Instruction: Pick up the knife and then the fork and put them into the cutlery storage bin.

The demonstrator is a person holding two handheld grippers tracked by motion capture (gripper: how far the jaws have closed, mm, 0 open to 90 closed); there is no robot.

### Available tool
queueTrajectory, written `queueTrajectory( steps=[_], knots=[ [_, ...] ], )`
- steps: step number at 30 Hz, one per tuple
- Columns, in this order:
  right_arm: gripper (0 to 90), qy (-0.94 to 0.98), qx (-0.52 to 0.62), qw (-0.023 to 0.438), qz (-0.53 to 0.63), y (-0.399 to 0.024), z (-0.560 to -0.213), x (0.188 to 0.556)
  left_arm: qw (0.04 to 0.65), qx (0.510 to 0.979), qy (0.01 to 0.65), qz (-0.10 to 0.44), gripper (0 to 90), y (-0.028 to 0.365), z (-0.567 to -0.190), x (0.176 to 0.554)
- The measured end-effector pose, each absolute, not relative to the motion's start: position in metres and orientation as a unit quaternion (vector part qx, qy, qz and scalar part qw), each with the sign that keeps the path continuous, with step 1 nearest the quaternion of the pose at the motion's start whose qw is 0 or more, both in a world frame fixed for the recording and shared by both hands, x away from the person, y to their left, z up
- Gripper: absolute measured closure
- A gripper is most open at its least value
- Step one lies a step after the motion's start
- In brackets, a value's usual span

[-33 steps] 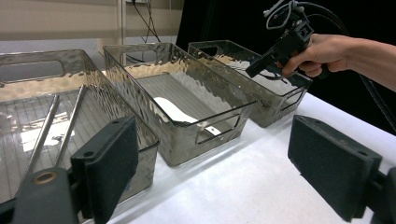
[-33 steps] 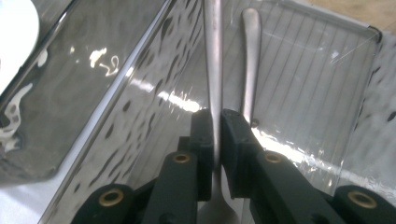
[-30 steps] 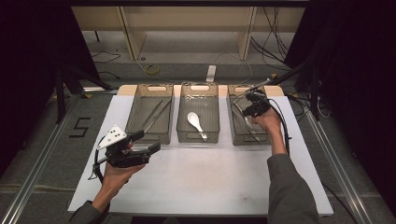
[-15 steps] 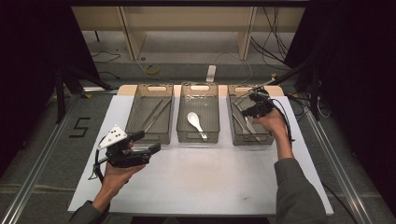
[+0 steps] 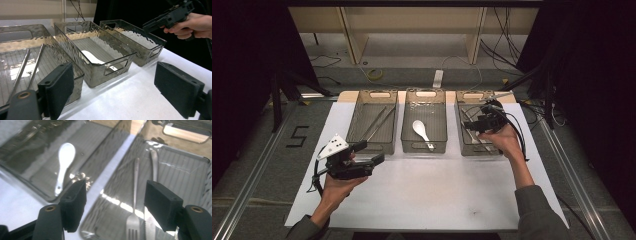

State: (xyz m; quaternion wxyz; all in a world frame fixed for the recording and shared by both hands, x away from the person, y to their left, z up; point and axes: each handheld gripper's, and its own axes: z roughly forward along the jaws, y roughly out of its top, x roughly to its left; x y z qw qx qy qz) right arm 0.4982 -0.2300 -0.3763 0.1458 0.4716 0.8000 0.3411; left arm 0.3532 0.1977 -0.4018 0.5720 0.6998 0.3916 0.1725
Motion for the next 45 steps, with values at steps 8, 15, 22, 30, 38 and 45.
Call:
queueTrajectory(
  steps=[8,15,22,30,38,45],
  knots=[
    [31.8,0.787,0.461,0.158,0.379,-0.231,-0.372,0.470,0.567,0.707,0.389,0.166,15.7,0.196,-0.403,0.354],
    [30.4,0.779,0.443,0.165,0.413,-0.228,-0.372,0.446,0.566,0.708,0.389,0.164,15.7,0.195,-0.404,0.354],
    [29.1,0.773,0.423,0.168,0.442,-0.228,-0.375,0.421,0.557,0.716,0.388,0.162,15.7,0.195,-0.406,0.355],
    [28.2,0.767,0.412,0.164,0.463,-0.229,-0.382,0.403,0.552,0.723,0.382,0.160,15.7,0.193,-0.407,0.354],
    [27.9,0.764,0.402,0.157,0.480,-0.229,-0.389,0.388,0.551,0.725,0.383,0.155,15.7,0.193,-0.408,0.355],
    [27.7,0.759,0.396,0.152,0.494,-0.231,-0.396,0.372,0.550,0.726,0.383,0.153,15.7,0.193,-0.408,0.354]
  ],
)
